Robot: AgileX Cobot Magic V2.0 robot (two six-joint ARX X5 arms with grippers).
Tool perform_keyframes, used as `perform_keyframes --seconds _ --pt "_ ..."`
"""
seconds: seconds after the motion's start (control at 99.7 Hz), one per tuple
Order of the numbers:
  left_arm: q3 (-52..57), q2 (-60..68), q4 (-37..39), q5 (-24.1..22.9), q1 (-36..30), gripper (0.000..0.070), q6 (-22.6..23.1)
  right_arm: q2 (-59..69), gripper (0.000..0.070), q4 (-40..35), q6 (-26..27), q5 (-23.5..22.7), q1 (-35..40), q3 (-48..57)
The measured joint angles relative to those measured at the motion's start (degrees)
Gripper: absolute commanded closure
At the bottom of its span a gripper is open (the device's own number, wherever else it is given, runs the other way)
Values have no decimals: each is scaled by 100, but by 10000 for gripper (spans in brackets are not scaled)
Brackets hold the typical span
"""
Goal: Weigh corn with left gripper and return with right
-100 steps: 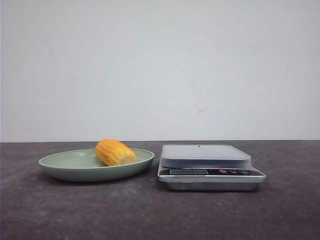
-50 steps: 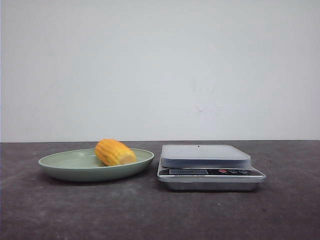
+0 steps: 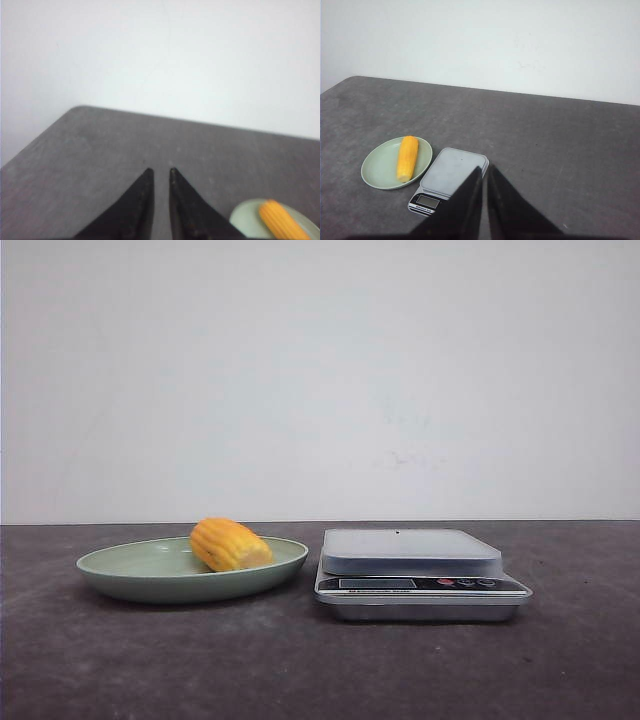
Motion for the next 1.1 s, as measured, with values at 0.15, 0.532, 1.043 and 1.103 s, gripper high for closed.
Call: perform_keyframes --seconds 0.15,0.532,1.043,1.103 --pt "-1921 -575 1888 0 157 684 0 0 689 0 0 0 0 0" --pt "-4564 -1167 3770 170 164 684 -4 0 689 0 2 0 0 0" --pt "-4653 -1174 3042 170 164 684 -68 0 689 0 0 0 0 0" --pt "-4653 -1174 3042 170 164 684 -66 0 690 0 2 0 -2 0"
